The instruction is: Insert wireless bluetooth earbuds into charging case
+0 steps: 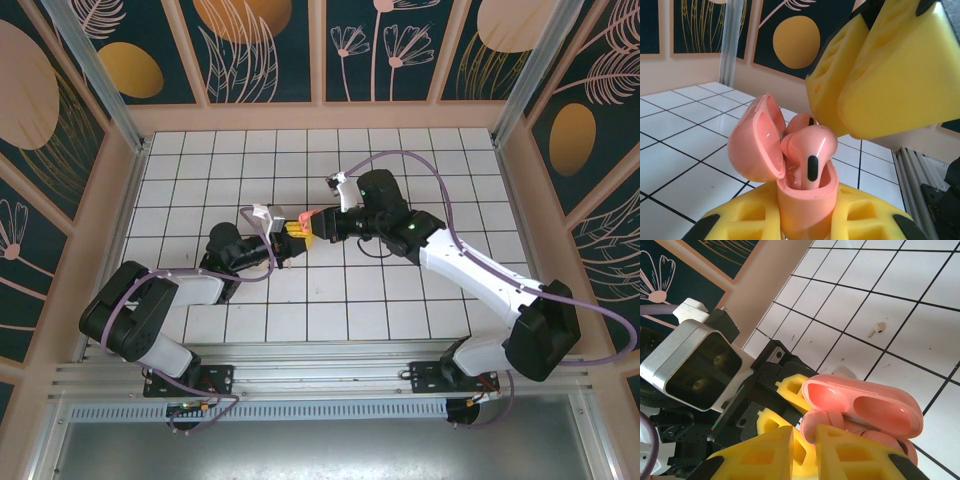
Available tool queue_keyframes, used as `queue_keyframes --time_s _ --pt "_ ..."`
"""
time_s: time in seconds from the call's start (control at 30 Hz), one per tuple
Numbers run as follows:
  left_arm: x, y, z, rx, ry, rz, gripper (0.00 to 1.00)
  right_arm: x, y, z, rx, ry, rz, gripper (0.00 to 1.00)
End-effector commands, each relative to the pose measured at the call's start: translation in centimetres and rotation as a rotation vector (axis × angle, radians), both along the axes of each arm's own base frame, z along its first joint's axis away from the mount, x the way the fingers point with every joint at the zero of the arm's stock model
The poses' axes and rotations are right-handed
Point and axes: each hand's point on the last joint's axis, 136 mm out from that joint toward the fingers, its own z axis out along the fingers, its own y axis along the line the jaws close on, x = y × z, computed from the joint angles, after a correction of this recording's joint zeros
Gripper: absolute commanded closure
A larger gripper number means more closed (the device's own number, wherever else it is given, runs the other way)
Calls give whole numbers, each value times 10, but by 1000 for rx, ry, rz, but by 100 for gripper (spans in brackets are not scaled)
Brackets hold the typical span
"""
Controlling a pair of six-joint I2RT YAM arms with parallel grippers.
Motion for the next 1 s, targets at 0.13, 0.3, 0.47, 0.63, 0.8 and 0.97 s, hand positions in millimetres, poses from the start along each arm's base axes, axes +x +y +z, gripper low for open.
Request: queue_keyframes --time_s 0.13,0.3,0.47,0.63,0.8,0.97 --pt "-4 -2 26 -18 -90 -13 91 -2 0 -3 -50 -15 9 81" --pt "-5 -2 26 -9 -96 -19 91 -2 -1 -6 -72 -8 3 81" --pt "-4 -2 20 11 -91 -13 91 -7 -1 10 -30 -48 27 75" --pt "-3 -2 18 21 -94 -8 91 -11 -7 32 15 -96 33 71" --pt "-2 -2 16 27 -95 -8 91 -11 -4 45 61 -113 45 72" --pt "-3 -2 16 29 -97 -9 91 -9 4 39 60 -92 70 77"
